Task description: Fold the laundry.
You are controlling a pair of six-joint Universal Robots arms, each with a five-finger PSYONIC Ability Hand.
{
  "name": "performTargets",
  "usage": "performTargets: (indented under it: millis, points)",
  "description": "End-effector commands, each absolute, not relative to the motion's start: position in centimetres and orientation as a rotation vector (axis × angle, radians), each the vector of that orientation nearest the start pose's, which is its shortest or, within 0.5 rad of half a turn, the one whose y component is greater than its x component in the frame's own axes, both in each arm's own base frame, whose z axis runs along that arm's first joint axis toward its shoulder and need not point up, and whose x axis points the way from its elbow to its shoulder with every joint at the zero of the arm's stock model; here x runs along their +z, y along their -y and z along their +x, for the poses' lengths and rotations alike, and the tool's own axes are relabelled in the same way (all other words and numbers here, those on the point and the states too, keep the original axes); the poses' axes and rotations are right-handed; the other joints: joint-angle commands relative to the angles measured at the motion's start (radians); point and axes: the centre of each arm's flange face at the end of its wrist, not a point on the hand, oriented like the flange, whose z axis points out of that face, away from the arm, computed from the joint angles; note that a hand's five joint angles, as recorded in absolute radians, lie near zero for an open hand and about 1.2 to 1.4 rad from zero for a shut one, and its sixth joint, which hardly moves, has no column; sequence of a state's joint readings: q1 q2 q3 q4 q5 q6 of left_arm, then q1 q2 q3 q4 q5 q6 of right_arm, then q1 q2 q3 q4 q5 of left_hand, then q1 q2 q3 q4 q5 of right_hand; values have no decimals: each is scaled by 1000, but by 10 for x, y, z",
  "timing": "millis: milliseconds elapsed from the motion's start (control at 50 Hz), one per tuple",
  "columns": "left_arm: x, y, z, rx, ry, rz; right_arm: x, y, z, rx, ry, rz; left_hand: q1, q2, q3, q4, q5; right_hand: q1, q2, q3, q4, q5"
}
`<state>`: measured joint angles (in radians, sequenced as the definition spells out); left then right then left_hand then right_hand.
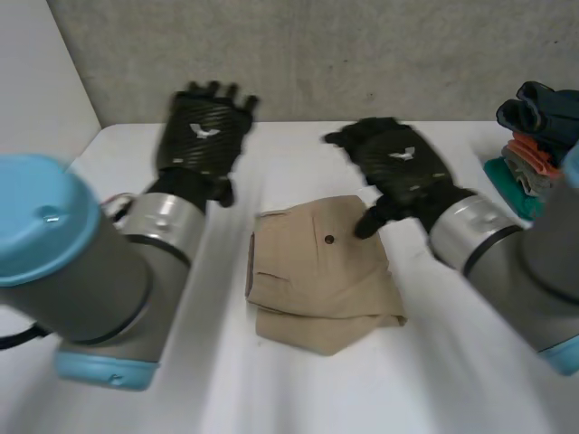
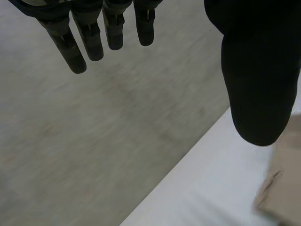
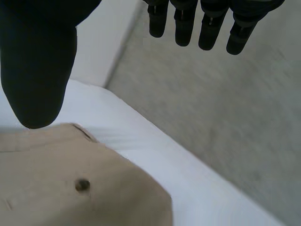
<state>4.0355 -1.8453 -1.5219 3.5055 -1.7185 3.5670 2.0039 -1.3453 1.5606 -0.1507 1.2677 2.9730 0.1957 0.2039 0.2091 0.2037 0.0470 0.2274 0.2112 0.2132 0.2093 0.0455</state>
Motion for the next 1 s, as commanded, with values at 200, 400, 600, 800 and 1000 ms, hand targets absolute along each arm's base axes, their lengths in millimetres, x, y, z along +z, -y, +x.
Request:
performTargets:
  millis: [200, 400, 600, 800, 1000]
  points:
    - [166, 227, -363, -1881, -2369, 1187, 172, 295, 286, -1369, -2175, -831, 0, -8, -13, -8, -26, -53, -37, -39, -35, -45]
    - [135, 224, -353, -1658, -2431, 1227, 125, 305, 281, -1384, -2320, -1084, -12, -20, -25, -20, -37, -53, -37, -39, -35, -45]
    - [171, 223, -357, -1786, -2383, 1202, 153, 302, 285, -1584, -2274, -1140, -3, -11, -16, -11, -29, -53, -37, -39, -35, -45]
    - [268, 211, -351, -2238, -2205, 1102, 217, 253, 283, -1941, -1967, -1121, -9, -17, -22, -17, -34, -53, -37, -39, -35, -45]
    - [273, 198, -346, -2320, -2242, 1327, 151, 177, 287, -1687, -1887, -1311, 0, -8, -13, -8, -26, -53, -37, -39, -35, -45]
